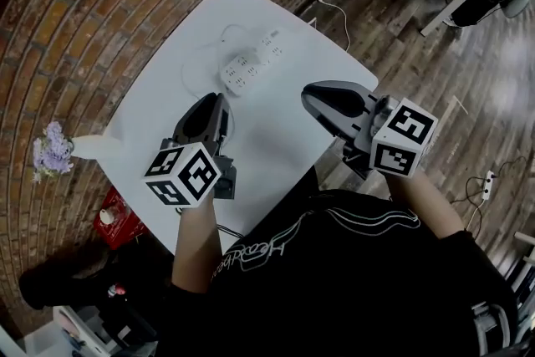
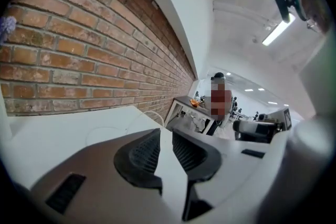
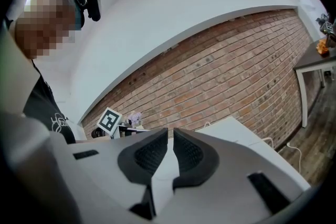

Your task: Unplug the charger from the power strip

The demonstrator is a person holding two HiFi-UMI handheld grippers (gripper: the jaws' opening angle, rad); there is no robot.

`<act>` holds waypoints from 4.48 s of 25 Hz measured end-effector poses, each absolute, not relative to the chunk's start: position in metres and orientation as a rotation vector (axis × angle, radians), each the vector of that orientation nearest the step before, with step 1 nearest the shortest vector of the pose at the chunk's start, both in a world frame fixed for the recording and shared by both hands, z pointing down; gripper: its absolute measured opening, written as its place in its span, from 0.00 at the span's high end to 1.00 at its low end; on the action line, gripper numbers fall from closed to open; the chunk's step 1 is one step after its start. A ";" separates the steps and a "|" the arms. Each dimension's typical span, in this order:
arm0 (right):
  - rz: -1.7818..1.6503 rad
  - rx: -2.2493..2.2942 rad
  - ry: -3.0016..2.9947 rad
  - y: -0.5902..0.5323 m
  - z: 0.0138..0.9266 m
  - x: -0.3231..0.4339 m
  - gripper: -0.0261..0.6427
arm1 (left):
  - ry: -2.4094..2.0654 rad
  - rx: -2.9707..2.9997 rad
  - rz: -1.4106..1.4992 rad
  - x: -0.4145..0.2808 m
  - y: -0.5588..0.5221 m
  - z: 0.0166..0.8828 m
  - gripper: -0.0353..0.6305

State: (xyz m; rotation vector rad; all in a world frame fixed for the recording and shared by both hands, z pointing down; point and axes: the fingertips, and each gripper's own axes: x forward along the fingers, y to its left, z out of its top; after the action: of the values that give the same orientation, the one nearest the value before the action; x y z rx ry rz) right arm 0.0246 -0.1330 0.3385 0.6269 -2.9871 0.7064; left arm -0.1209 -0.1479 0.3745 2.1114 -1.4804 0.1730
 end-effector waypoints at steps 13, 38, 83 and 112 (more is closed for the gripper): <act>0.807 0.713 -2.861 -0.197 0.399 0.012 0.96 | -1.417 1.871 0.257 -0.160 -0.224 0.503 0.72; 0.338 0.876 -2.642 -0.276 0.500 -0.067 0.70 | -1.415 1.801 0.304 -0.167 -0.248 0.559 0.71; 0.353 1.076 -2.470 -0.308 0.525 -0.088 0.79 | -1.417 1.807 0.328 -0.167 -0.248 0.562 0.71; 0.376 1.045 -2.445 -0.303 0.519 -0.082 0.78 | -1.384 1.820 0.335 -0.164 -0.247 0.560 0.71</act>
State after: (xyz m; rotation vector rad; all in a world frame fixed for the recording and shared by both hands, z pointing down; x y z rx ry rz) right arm -0.0818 -0.3033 0.5186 1.0450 -2.4454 0.3761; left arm -0.1637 -0.2471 0.5598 1.8203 -1.3835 0.3346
